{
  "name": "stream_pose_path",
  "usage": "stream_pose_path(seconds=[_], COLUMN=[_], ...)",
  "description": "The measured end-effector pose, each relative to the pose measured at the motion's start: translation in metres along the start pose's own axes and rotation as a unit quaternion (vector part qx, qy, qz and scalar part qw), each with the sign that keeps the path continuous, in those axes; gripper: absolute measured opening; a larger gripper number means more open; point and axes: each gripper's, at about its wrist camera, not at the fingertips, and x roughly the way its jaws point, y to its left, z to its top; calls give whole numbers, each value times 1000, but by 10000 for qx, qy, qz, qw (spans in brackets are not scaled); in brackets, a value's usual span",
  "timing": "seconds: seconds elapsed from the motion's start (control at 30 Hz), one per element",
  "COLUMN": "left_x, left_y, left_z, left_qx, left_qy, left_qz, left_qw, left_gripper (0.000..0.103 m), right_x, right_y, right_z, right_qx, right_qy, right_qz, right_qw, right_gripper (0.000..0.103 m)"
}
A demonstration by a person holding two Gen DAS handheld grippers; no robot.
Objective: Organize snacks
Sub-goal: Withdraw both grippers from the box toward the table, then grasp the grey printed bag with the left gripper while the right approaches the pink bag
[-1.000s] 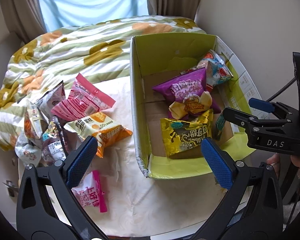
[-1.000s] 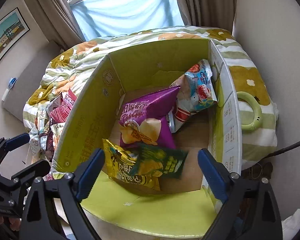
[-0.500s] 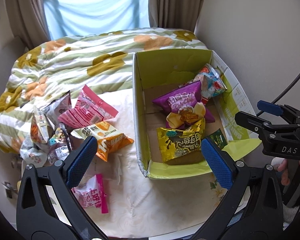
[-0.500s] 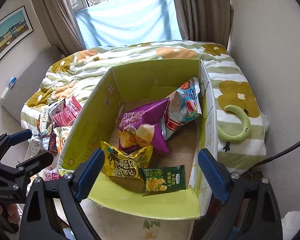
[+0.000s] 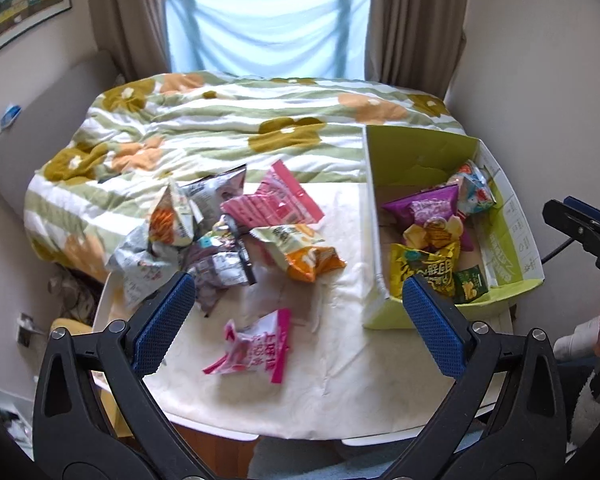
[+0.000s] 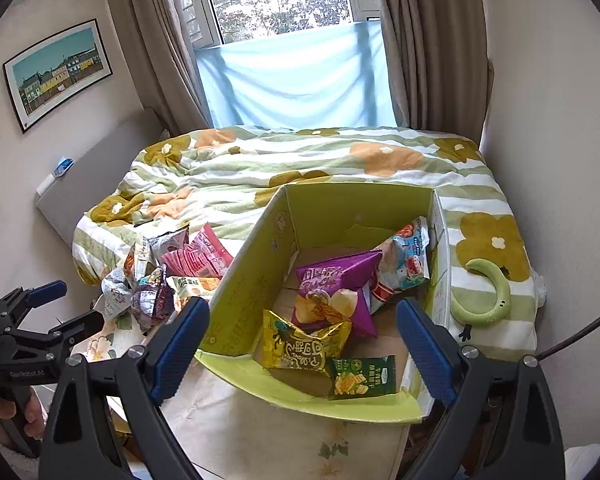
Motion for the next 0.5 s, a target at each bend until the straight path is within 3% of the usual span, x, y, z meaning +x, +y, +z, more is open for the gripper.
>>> stream_pose_path(seconds=[0.17,0.5], left_x=[-7,5], left_y=[56,156], left_z=[-15,-30], left_qx=[-218,-77], left_qy=[-39,179], left_qz=[143,-109], left_qw=[9997,9998], left_gripper=[102,102], right_x=[-2,13], right_y=[26,113], right_z=[-10,-36], right_qx=[55,394], right_qy=[8,52], right_qz=[43,-67], right_qw=[10000,9992], right_gripper=[93,93])
